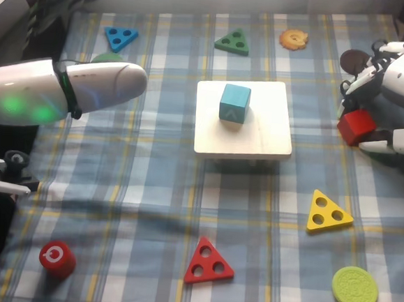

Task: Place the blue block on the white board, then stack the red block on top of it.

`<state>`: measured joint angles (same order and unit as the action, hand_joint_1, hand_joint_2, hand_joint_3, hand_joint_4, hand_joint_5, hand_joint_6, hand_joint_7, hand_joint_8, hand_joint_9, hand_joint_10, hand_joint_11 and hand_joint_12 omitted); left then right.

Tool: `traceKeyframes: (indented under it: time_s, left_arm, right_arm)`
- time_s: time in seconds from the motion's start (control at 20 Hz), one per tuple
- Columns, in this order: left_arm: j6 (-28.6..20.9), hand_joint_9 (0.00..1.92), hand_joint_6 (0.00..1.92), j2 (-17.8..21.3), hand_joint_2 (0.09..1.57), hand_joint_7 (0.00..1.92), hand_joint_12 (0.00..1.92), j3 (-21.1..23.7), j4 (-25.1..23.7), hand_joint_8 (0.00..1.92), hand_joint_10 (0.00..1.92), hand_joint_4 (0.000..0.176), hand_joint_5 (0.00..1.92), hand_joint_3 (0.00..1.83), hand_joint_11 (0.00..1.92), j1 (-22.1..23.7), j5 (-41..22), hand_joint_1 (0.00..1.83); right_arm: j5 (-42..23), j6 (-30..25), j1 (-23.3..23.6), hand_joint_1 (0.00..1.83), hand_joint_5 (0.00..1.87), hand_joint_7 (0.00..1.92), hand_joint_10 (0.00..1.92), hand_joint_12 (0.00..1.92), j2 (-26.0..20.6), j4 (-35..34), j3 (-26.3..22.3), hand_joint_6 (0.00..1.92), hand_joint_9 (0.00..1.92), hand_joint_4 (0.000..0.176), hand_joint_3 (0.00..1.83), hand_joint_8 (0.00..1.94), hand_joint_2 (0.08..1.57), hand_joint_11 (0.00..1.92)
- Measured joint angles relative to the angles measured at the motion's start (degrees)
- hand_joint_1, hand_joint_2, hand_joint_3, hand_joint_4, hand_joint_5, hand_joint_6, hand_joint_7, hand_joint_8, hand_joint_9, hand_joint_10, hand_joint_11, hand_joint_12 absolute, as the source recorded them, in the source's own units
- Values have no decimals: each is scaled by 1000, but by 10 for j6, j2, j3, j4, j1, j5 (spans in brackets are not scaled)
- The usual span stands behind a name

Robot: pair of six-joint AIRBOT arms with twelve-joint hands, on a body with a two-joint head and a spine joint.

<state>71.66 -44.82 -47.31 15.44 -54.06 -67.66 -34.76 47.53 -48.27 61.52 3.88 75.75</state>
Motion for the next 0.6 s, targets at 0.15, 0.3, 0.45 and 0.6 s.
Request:
traceKeyframes:
  time_s: [0.15, 0.3, 0.45, 0.6]
  left_arm:
    - [-3, 209, 0, 0, 820, 247, 583, 2, 6, 1, 1, 113, 268, 0, 0, -8, -1, 746]
    - [-4, 212, 0, 0, 809, 254, 586, 2, 15, 1, 1, 114, 267, 0, 0, -14, -2, 760]
    - [-4, 206, 1, 3, 805, 255, 571, 2, 17, 3, 2, 112, 265, 0, 0, -19, -3, 732]
    - [-4, 208, 1, 12, 788, 265, 550, 2, 25, 3, 2, 131, 270, 0, 0, -25, -2, 782]
  right_arm:
    - [0, 0, 0, 1168, 1062, 861, 11, 852, 0, 2, -1, 836, 767, 0, 0, 9, 1077, 345]
    - [1, 2, 3, 1171, 1059, 862, 3, 994, -6, 3, -10, 841, 765, 0, 1, 0, 1077, 282]
    - [-6, -5, 31, 1145, 1040, 843, 1, 961, -17, 29, -22, 875, 745, 0, 1, 0, 1087, 224]
    - [-36, -64, 81, 1152, 1095, 856, 4, 869, -19, 98, -18, 785, 795, 0, 0, 1, 1063, 322]
